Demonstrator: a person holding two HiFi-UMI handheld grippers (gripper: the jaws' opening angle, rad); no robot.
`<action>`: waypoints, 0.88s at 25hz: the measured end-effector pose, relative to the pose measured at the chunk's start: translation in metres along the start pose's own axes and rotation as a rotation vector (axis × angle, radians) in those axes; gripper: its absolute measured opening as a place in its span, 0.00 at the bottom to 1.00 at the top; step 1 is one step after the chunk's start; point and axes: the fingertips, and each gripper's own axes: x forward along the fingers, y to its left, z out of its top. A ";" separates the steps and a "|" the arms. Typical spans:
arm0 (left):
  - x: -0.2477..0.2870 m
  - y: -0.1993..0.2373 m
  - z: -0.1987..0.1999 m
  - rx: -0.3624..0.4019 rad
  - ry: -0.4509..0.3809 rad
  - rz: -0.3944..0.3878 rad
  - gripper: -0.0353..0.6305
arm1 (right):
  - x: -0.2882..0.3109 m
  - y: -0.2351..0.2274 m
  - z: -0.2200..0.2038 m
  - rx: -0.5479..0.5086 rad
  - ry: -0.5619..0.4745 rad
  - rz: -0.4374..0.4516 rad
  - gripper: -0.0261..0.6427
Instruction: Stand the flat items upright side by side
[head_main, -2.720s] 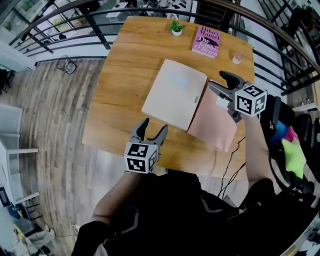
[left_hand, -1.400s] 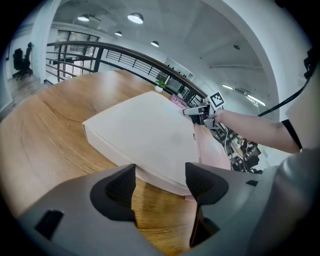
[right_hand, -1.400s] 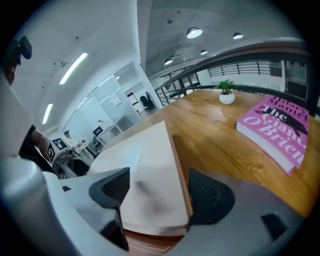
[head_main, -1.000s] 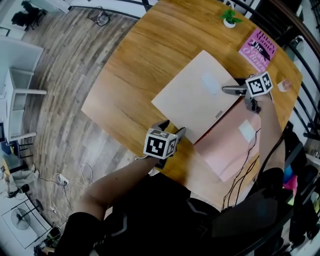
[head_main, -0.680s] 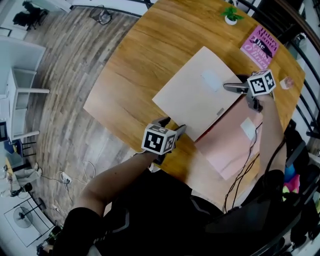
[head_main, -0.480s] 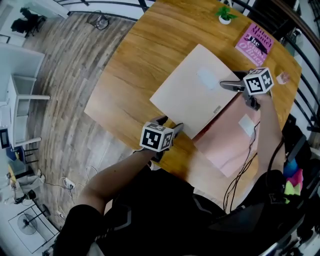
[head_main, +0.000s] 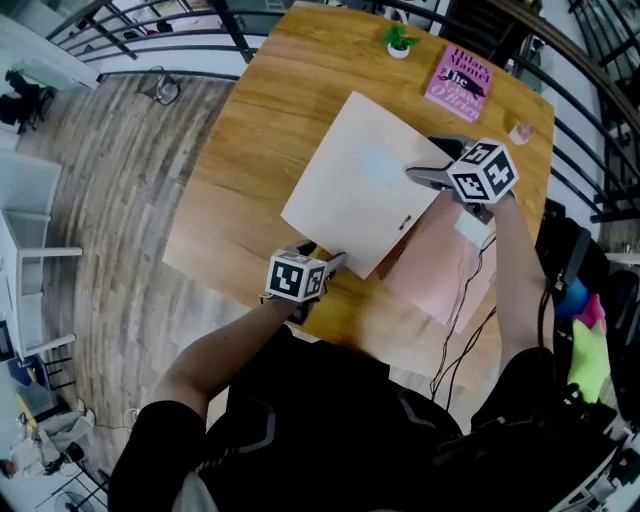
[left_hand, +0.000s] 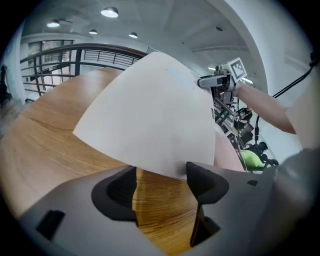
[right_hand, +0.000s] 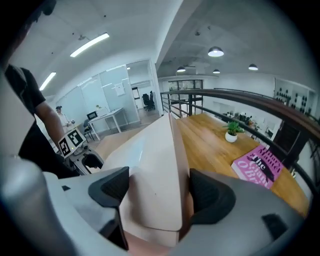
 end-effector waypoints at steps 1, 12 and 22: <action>0.000 0.001 -0.001 0.006 -0.002 -0.016 0.55 | -0.006 0.007 0.005 -0.025 0.004 -0.033 0.61; -0.001 0.031 -0.023 0.355 0.168 -0.005 0.45 | -0.037 0.106 0.064 -0.219 0.092 -0.309 0.61; 0.007 0.056 -0.017 0.413 0.208 -0.022 0.45 | -0.049 0.178 0.088 -0.351 0.064 -0.499 0.56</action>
